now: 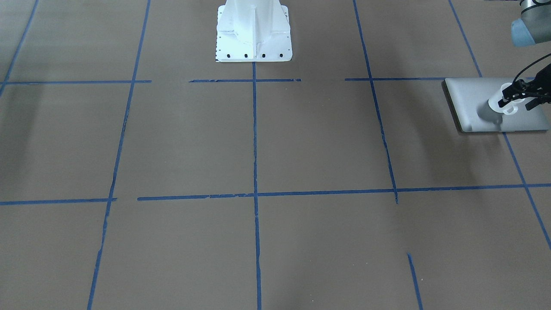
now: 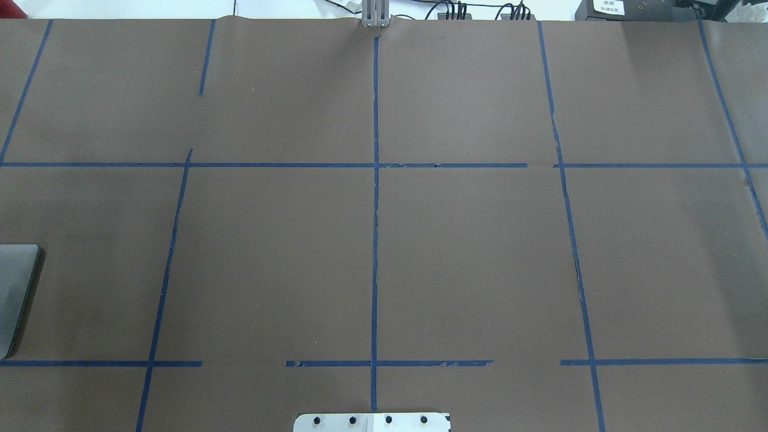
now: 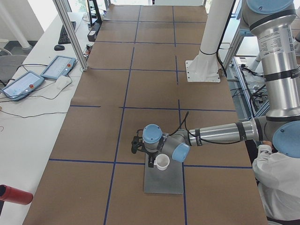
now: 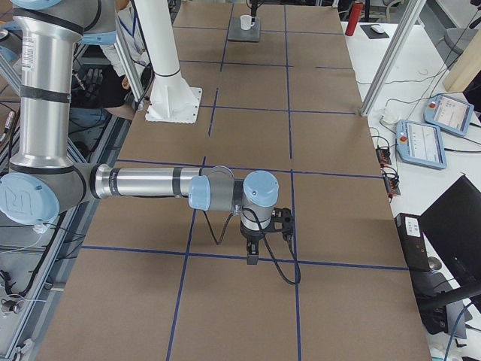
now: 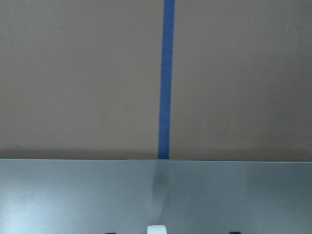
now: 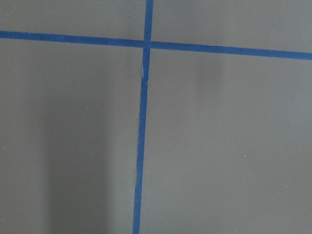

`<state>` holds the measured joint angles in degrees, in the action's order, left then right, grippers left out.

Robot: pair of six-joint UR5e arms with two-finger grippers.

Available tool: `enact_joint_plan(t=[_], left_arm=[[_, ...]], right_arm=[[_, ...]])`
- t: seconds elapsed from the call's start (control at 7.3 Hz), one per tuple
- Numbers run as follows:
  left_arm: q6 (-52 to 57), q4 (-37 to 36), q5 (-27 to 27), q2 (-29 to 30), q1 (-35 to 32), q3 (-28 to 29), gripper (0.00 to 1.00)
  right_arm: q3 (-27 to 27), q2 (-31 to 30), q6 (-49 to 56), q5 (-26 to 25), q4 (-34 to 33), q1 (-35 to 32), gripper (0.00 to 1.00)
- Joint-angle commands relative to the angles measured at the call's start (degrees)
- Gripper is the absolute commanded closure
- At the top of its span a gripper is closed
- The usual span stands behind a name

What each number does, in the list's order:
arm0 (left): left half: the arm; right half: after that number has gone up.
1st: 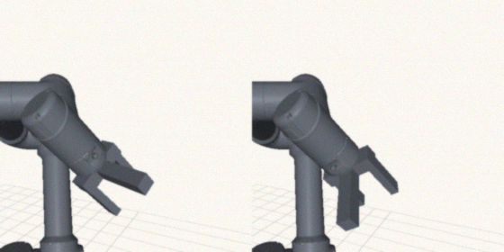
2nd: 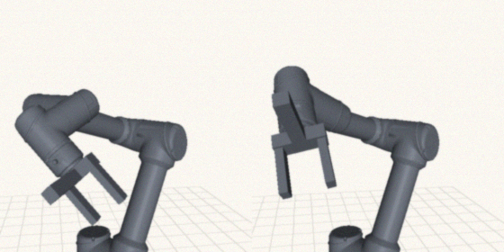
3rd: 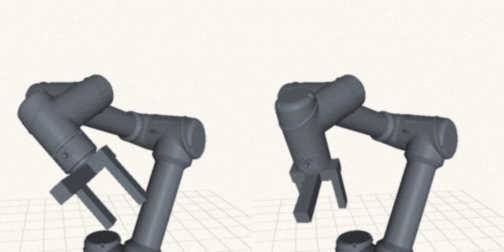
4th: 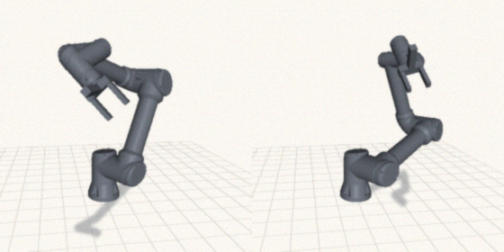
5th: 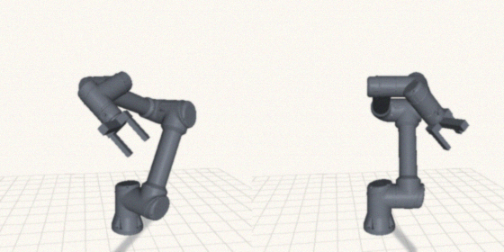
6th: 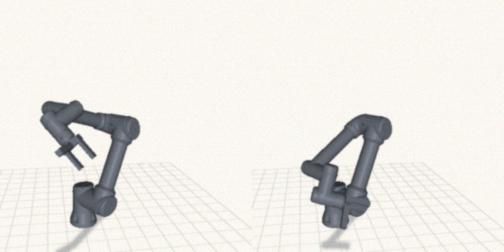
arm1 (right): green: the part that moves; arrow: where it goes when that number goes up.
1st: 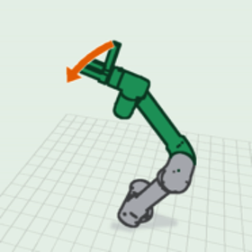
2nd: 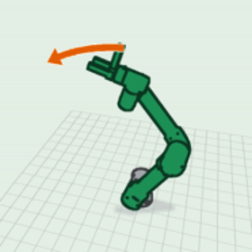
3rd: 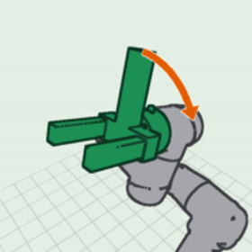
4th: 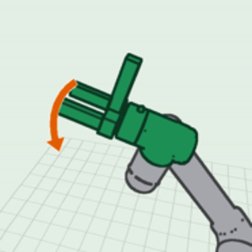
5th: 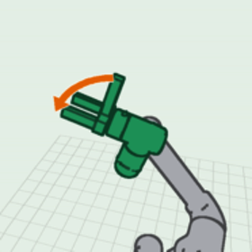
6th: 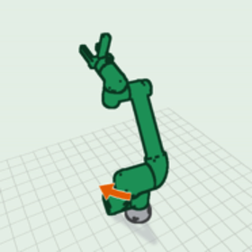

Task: Place cup on laptop
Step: 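Lower the cup onto the laptop lid and open the left gripper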

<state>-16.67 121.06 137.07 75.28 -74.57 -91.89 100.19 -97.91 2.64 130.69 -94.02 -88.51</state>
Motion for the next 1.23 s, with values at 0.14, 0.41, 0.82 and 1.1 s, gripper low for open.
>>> enact_joint_plan(t=[0.14, 0.41, 0.82, 1.1], left_arm=[[22.0, -27.5, -0.3, 0.3, -14.5, -12.1, 0.00], [22.4, -28.5, -0.5, -0.7, -19.8, -12.5, 0.00], [22.6, -27.7, -0.5, 0.4, -19.6, -9.6, 0.00], [22.4, -27.0, -0.5, 1.3, -19.5, -9.9, 0.00]], right_arm=[[0.0, 0.0, 0.0, 0.0, 0.0, 0.0, 0.00], [0.0, 0.0, 0.0, -0.1, 0.0, 0.0, 0.00], [0.0, 0.0, 0.0, -0.1, 0.0, 0.0, 0.00], [-0.1, 0.0, 0.0, 0.0, 0.0, 0.0, 0.00]])
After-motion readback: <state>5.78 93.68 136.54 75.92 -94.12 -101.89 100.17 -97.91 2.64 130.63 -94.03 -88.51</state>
